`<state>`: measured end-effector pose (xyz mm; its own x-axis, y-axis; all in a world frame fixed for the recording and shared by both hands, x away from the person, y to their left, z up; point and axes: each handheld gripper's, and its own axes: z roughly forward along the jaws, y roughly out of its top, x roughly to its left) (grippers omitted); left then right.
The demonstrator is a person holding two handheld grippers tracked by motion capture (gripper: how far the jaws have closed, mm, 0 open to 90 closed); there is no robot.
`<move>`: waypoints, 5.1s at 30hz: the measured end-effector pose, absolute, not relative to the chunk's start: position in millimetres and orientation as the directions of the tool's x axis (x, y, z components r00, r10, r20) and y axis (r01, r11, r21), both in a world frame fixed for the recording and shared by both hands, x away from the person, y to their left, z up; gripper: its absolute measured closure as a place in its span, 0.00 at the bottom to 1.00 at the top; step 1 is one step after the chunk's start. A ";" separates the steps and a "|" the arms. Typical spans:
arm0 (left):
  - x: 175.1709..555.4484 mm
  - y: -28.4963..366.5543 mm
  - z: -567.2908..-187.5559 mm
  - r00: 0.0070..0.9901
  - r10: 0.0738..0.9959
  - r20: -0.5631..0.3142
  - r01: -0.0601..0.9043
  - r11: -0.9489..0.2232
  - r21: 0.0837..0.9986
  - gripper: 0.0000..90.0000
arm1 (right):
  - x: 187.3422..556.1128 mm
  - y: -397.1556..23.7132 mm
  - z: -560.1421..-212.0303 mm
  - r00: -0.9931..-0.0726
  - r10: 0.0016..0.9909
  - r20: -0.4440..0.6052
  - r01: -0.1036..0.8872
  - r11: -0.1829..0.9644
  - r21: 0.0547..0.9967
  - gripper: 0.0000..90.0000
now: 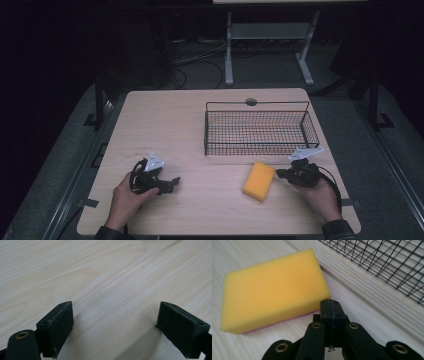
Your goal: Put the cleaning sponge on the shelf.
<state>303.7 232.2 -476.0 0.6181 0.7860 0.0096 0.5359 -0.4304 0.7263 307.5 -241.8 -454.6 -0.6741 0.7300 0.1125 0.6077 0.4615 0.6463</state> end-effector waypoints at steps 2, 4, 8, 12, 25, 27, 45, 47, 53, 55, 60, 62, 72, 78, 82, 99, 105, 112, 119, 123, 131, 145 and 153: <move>303.7 232.2 -476.1 0.618 0.786 0.010 0.536 -0.430 0.726 0.14 | 309.5 -240.2 -454.3 -0.674 0.730 0.114 0.609 0.463 0.644 1.00; 303.7 232.2 -476.1 0.618 0.786 0.010 0.536 -0.430 0.726 0.14 | 311.9 -236.9 -453.8 -0.676 0.728 0.113 0.608 0.465 0.643 1.00; 303.7 232.1 -476.1 0.618 0.786 0.008 0.536 -0.429 0.727 0.14 | 316.1 -229.2 -453.8 -0.682 0.723 0.115 0.606 0.469 0.643 1.00; 303.6 232.2 -476.0 0.618 0.786 0.009 0.536 -0.430 0.726 0.14 | 320.8 -220.3 -453.5 -0.694 0.712 0.112 0.595 0.479 0.645 1.00; 303.7 232.1 -476.1 0.617 0.787 0.008 0.536 -0.428 0.727 0.14 | 334.1 -190.7 -451.6 -0.725 0.679 0.117 0.574 0.501 0.647 1.00; 303.7 232.2 -476.1 0.618 0.786 0.009 0.536 -0.429 0.727 0.14 | 335.1 -186.6 -451.8 -0.730 0.674 0.114 0.573 0.511 0.641 1.00; 303.7 232.1 -476.1 0.618 0.786 0.008 0.536 -0.429 0.727 0.14 | 336.2 -166.5 -443.3 -0.743 0.658 0.124 0.568 0.522 0.636 0.90; 303.7 232.1 -476.1 0.618 0.786 0.008 0.536 -0.429 0.727 0.14 | 334.4 -171.5 -439.7 -0.728 0.673 0.135 0.582 0.502 0.640 0.82; 303.7 232.1 -476.1 0.618 0.786 0.008 0.536 -0.429 0.727 0.14 | 329.3 -175.2 -432.9 -0.698 0.697 0.167 0.615 0.464 0.637 0.58; 303.7 232.1 -476.1 0.618 0.786 0.008 0.536 -0.429 0.727 0.14 | 327.9 -174.4 -431.7 -0.691 0.702 0.172 0.622 0.457 0.636 0.52; 303.7 232.1 -476.1 0.618 0.786 0.008 0.536 -0.428 0.727 0.14 | 319.7 -167.3 -428.3 -0.680 0.712 0.177 0.635 0.450 0.628 0.33; 303.7 232.1 -476.1 0.618 0.786 0.008 0.536 -0.429 0.727 0.14 | 316.0 -163.7 -427.5 -0.680 0.713 0.171 0.637 0.459 0.620 0.28; 303.7 232.1 -476.1 0.618 0.786 0.008 0.536 -0.429 0.727 0.14 | 305.0 -144.2 -430.7 -0.690 0.707 0.154 0.633 0.487 0.601 0.15; 303.7 232.1 -476.1 0.618 0.786 0.008 0.536 -0.429 0.727 0.14 | 303.0 -133.3 -434.4 -0.702 0.697 0.150 0.633 0.512 0.581 0.15; 303.7 232.1 -476.1 0.618 0.786 0.008 0.536 -0.429 0.727 0.14 | 302.3 -127.7 -437.2 -0.704 0.697 0.138 0.633 0.527 0.568 0.14; 303.7 232.1 -476.1 0.618 0.786 0.008 0.536 -0.429 0.727 0.14 | 300.5 -119.0 -449.7 -0.719 0.690 0.079 0.625 0.593 0.508 0.17; 303.7 232.1 -476.1 0.618 0.786 0.008 0.536 -0.429 0.727 0.14 | 300.6 -120.5 -449.8 -0.720 0.689 0.082 0.625 0.593 0.507 0.21; 303.7 232.1 -476.1 0.618 0.786 0.008 0.536 -0.429 0.727 0.14 | 301.0 -123.4 -448.8 -0.725 0.684 0.081 0.622 0.599 0.504 0.24; 303.7 232.1 -476.1 0.618 0.786 0.008 0.536 -0.429 0.727 0.14 | 301.5 -127.8 -447.0 -0.729 0.678 0.088 0.621 0.602 0.502 0.25; 303.7 232.1 -476.1 0.618 0.786 0.008 0.536 -0.429 0.727 0.14 | 302.6 -132.4 -444.5 -0.726 0.681 0.095 0.626 0.597 0.502 0.25; 303.7 232.1 -476.1 0.618 0.786 0.008 0.536 -0.429 0.727 0.14 | 304.4 -141.9 -437.2 -0.721 0.685 0.102 0.632 0.591 0.500 0.26; 303.7 231.9 -476.3 0.616 0.788 0.006 0.536 -0.425 0.729 0.14 | 308.6 -166.9 -420.0 -0.700 0.708 0.095 0.647 0.571 0.506 0.26; 303.7 231.9 -476.2 0.616 0.788 0.006 0.536 -0.425 0.729 0.14 | 309.9 -183.5 -414.3 -0.683 0.724 0.097 0.661 0.556 0.503 0.26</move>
